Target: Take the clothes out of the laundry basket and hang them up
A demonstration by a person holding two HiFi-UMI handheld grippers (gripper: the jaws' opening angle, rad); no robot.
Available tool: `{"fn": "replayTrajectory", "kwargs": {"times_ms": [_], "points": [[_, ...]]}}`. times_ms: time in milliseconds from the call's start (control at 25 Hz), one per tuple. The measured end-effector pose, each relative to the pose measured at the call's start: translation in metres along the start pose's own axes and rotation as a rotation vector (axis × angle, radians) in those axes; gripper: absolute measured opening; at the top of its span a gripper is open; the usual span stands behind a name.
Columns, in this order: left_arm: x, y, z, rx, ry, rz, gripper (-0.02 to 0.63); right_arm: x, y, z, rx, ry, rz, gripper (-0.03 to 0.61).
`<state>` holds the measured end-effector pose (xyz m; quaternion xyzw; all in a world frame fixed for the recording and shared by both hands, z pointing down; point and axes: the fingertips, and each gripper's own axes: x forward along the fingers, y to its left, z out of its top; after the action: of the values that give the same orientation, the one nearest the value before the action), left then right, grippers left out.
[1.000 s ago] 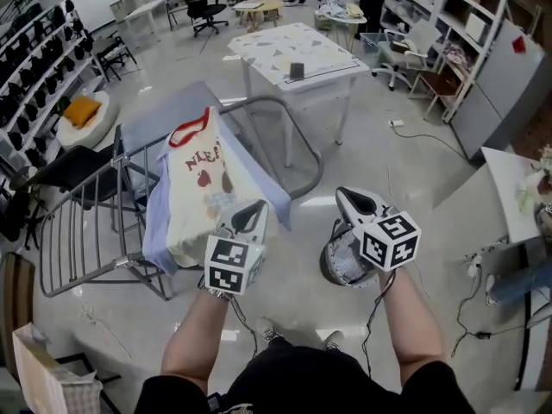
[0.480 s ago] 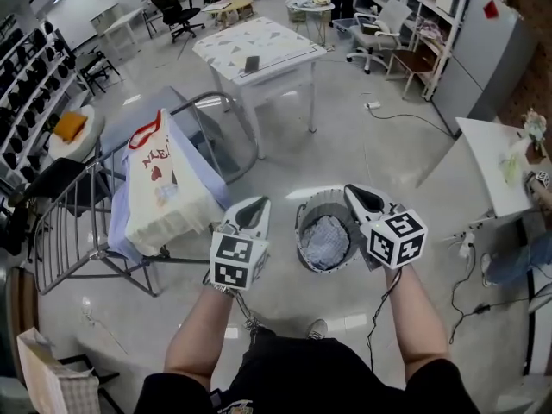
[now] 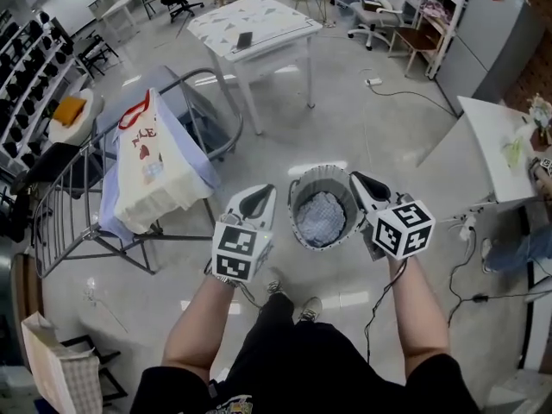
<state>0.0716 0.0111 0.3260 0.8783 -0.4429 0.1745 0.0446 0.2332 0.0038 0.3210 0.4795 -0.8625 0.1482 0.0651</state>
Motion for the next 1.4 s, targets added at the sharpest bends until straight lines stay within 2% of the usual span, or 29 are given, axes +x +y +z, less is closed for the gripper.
{"fn": "replayTrajectory", "kwargs": {"times_ms": [400,1000,1160,1400], "points": [[0.056,0.012,-0.027,-0.023,-0.054,-0.090,0.006,0.045,-0.036,-0.036,0.060,0.079,-0.051,0.003],[0.154,0.050,-0.059,-0.024,-0.053,-0.236,0.006,0.143,-0.085,-0.081,0.130,0.166,-0.154,0.005],[0.170,0.052,-0.073,-0.036,-0.047,-0.235,0.006,0.151,-0.098,-0.094,0.144,0.181,-0.169,0.005],[0.186,0.049,-0.088,-0.067,-0.035,-0.206,0.007,0.161,-0.120,-0.110,0.147,0.195,-0.131,0.006]]}}
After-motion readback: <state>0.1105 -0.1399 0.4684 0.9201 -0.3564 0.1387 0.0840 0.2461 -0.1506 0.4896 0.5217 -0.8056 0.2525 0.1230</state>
